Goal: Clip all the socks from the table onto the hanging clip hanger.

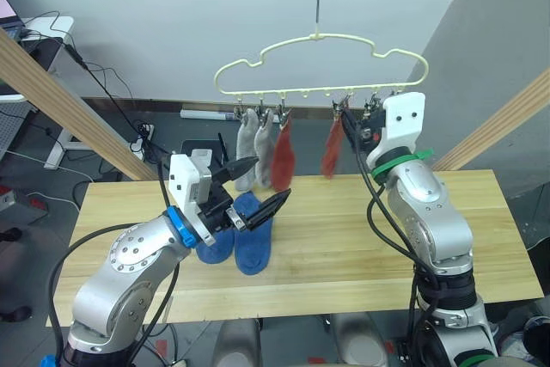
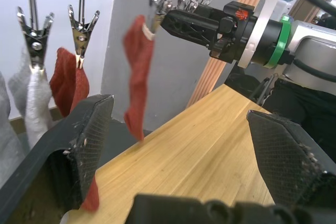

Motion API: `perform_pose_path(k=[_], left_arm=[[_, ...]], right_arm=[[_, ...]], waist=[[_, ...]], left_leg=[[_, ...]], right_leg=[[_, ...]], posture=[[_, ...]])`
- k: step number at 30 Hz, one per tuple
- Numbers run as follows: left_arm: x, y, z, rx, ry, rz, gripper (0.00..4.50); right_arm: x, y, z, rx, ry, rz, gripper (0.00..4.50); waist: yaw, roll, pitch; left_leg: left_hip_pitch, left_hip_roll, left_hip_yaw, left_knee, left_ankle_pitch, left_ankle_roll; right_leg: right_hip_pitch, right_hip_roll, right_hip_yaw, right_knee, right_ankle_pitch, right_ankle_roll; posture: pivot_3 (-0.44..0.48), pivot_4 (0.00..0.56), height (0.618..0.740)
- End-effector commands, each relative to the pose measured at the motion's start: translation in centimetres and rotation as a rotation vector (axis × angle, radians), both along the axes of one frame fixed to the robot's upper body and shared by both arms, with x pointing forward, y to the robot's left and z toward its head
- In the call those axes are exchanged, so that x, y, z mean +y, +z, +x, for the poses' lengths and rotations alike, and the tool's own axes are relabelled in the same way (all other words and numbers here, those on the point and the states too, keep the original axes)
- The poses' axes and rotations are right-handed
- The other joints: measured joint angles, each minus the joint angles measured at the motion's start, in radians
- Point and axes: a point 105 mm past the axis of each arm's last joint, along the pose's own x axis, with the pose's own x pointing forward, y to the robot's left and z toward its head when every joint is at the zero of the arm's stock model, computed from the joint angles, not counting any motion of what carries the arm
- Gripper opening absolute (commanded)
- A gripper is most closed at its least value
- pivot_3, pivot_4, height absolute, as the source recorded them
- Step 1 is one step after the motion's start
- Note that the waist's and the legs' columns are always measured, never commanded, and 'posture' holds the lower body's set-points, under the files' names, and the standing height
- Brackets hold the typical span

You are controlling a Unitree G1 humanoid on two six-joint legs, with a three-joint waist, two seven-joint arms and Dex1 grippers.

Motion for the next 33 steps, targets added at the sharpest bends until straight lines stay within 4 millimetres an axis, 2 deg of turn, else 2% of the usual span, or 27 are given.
perform_pose_path(k=[1,6,13,19,20,22,26,33], left_arm=[[-0.6,0.6,-0.7,-0.035,-0.017,-0.001,4.50],[-0.6,0.5,-0.8,-0.036,-0.014,0.001,4.50],[-0.6,0.3,-0.7,-0.034,-0.008,0.003,4.50],[-0.7,0.3,-0.7,-0.036,-0.010,0.006,4.50],[-0.7,0.3,-0.7,-0.037,-0.010,0.007,4.50],[-0.7,0.2,-0.6,-0.038,-0.009,0.010,4.50],[-0.8,0.2,-0.7,-0.038,-0.011,0.012,4.50],[-0.9,0.1,-0.7,-0.038,-0.014,0.015,4.50]], right_arm=[[0.3,1.8,-0.7,-0.050,0.042,0.087,3.30],[0.6,1.9,-1.2,-0.040,0.058,0.124,3.30],[-0.5,1.9,-2.0,-0.050,-0.010,0.102,3.30],[0.3,2.0,-2.4,-0.044,0.010,0.136,3.30],[0.4,2.0,-2.4,-0.043,0.013,0.140,3.00],[0.5,2.0,-2.4,-0.041,0.015,0.143,2.67],[0.5,1.9,-2.3,-0.037,0.009,0.144,1.25],[0.6,1.8,-2.3,-0.033,0.014,0.144,1.25]], waist=[[0.000,0.000,0.000],[0.000,0.000,0.000],[-0.001,0.000,0.000],[-0.001,0.000,0.000],[-0.001,0.000,0.000],[-0.001,0.000,0.000],[0.000,0.000,0.000],[0.000,0.000,0.000]], left_leg=[[0.000,0.000,0.000,0.000,0.000,0.000],[0.000,0.000,0.000,0.000,0.000,0.000],[0.000,0.000,0.000,0.000,0.000,0.000],[0.000,0.000,0.000,0.000,0.000,0.000],[0.000,0.000,0.000,0.000,0.000,0.000],[0.000,0.000,0.000,0.000,0.000,0.000],[0.000,0.000,0.000,0.000,0.000,0.000],[0.000,0.000,0.000,0.000,0.000,0.000]], right_leg=[[0.000,0.000,0.000,0.000,0.000,0.000],[0.000,0.000,0.000,0.000,0.000,0.000],[-0.001,0.000,0.000,0.000,0.000,0.000],[-0.001,0.000,0.000,0.001,0.000,0.000],[-0.001,0.000,0.000,0.001,0.000,0.000],[-0.001,0.000,0.000,0.001,0.000,0.000],[-0.001,0.000,0.000,0.001,0.000,0.000],[-0.002,0.000,0.000,0.001,0.000,0.000]], posture=[[-0.097,0.314,0.740],[-0.097,0.315,0.740],[-0.104,0.321,0.740],[-0.106,0.321,0.740],[-0.106,0.321,0.740],[-0.105,0.321,0.740],[-0.106,0.321,0.740],[-0.106,0.320,0.740]])
